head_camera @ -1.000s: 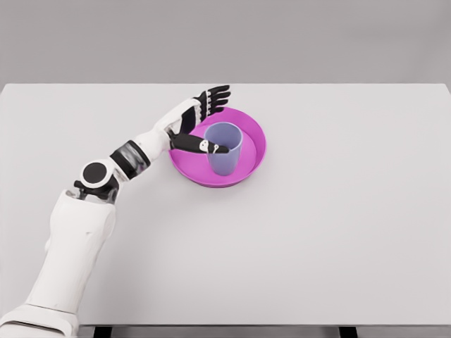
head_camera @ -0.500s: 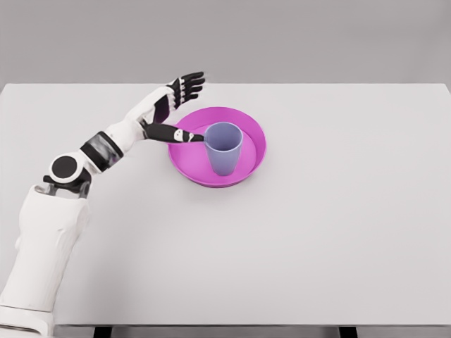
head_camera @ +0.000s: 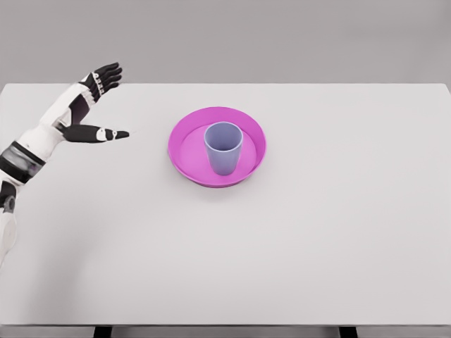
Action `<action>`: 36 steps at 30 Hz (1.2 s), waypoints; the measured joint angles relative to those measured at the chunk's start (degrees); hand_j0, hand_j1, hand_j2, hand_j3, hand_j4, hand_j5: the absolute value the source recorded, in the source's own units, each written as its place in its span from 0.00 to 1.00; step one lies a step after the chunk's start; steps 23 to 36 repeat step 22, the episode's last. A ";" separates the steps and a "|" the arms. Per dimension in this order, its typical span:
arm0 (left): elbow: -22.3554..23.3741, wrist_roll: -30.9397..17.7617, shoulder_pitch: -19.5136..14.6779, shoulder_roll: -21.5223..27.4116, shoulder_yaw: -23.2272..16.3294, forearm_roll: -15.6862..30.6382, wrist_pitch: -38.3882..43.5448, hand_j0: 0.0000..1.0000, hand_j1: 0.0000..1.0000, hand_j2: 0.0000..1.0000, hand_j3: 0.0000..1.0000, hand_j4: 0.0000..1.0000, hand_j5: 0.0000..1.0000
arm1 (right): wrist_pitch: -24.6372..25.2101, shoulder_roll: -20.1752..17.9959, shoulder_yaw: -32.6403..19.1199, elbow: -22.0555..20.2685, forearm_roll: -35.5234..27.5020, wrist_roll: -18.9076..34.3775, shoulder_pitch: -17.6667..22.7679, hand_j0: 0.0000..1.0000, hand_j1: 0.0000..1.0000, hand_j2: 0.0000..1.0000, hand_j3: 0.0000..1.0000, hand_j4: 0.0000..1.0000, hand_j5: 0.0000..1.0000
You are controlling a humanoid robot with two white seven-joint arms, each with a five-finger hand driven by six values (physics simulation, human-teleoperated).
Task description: Flip the cup with left arm and place it on the plate
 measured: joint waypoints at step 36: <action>3.98 -0.01 2.46 10.06 -5.04 -7.38 -15.64 1.00 1.00 1.00 1.00 1.00 1.00 | 0.01 0.00 0.00 0.00 0.01 0.00 0.09 1.00 1.00 1.00 1.00 1.00 1.00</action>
